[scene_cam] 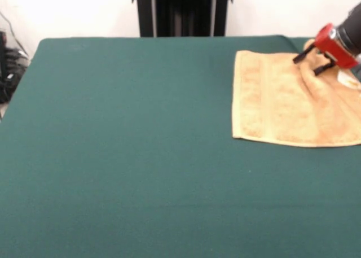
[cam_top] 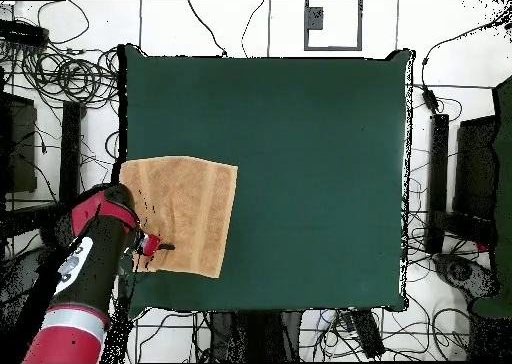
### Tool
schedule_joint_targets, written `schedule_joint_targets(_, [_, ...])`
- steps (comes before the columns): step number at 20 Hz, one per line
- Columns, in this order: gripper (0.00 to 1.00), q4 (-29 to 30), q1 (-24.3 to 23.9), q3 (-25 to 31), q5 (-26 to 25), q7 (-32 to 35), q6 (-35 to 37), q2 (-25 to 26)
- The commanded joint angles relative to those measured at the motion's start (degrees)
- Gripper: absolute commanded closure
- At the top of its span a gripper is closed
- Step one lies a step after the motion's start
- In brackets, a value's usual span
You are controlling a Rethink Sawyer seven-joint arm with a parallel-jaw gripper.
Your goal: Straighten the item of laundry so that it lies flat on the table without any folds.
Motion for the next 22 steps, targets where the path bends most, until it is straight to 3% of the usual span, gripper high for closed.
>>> schedule_joint_targets(1, [0.0,-4.28,-5.14,-10.56,-9.06,22.54,-28.9,17.86])
schedule_joint_targets(18, [0.0,-3.69,-1.99,-16.02,-3.5,24.87,-39.68,23.21])
schedule_joint_targets(22, [0.0,-1.23,-2.56,-15.62,-0.99,24.01,-49.9,23.58])
